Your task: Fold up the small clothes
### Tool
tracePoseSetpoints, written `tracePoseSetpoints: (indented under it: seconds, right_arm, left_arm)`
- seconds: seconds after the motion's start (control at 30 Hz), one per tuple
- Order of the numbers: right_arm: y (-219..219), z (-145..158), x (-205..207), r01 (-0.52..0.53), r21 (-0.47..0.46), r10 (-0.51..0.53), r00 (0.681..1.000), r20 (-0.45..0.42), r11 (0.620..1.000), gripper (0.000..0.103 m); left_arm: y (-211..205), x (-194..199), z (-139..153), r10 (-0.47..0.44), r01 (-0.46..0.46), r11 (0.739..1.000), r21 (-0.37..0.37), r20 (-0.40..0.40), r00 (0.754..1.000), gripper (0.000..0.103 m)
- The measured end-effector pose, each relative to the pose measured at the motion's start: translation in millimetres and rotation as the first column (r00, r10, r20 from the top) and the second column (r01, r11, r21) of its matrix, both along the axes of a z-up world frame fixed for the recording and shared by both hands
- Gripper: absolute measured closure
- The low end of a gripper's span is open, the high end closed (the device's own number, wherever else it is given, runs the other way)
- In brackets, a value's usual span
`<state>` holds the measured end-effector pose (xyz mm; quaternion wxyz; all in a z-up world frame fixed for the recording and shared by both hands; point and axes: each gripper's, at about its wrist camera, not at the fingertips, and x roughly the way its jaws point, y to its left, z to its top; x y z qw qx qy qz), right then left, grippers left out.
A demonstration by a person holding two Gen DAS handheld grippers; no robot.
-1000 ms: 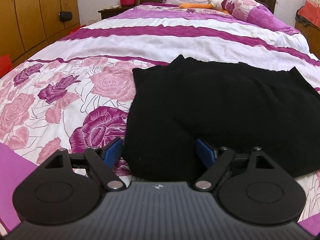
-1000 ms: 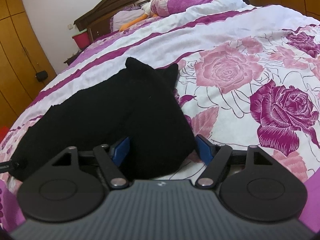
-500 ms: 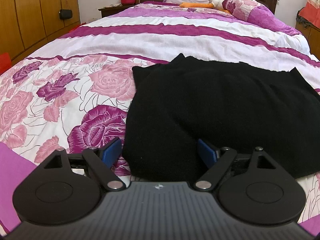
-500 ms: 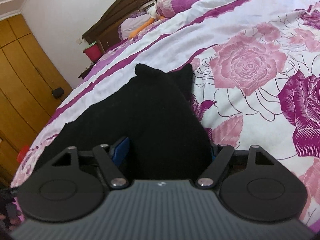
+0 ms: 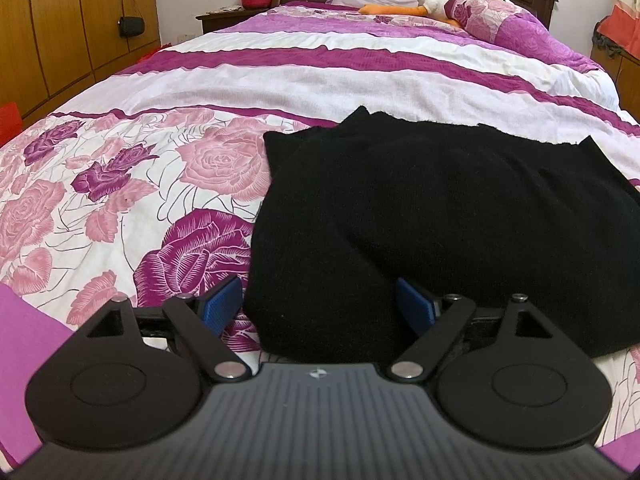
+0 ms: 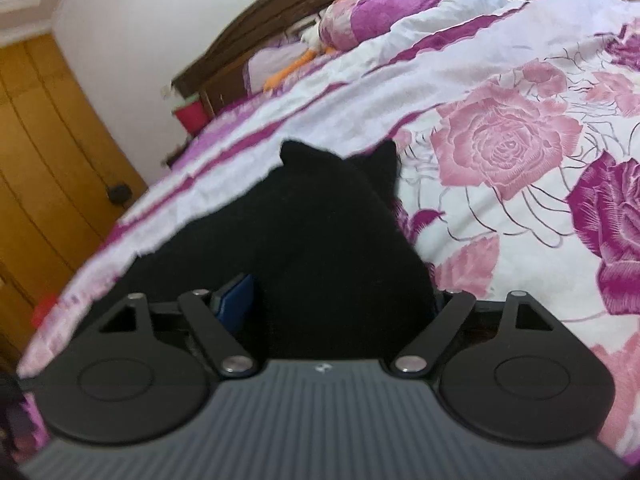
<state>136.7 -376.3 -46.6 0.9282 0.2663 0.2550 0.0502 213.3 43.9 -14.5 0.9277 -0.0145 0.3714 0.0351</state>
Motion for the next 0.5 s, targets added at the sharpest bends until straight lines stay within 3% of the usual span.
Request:
tracePoseSetpoints:
  seconds: [0.07,0.13,0.2,0.27,0.5]
  right_arm:
    - [-2,-1,5,-0.001,0.043,0.0,1.0,0.016,0.999,0.033]
    - [-4,-4,10,0.005,0.086,-0.007,1.0,0.018,0.996,0.052]
    - [-5,-8,13,0.021,0.113,-0.022,1.0,0.007,0.993,0.077]
    - [-8,-10,14,0.029,0.145,-0.03,1.0,0.006,0.989,0.086]
    - [-9,-4,12,0.025,0.148,-0.026,1.0,0.005,0.989,0.087]
  left_arm:
    - [0,0,0,-0.001,0.001,1.0,-0.002,-0.001,1.0,0.016]
    - [1,0,0,-0.001,0.001,1.0,-0.004,-0.002,1.0,0.016]
    - [1,0,0,-0.002,0.002,1.0,-0.004,-0.003,1.0,0.016]
    - [1,1,1,-0.004,0.004,1.0,-0.005,-0.005,1.0,0.016]
    - [2,0,1,-0.005,0.005,1.0,-0.008,-0.008,1.0,0.016]
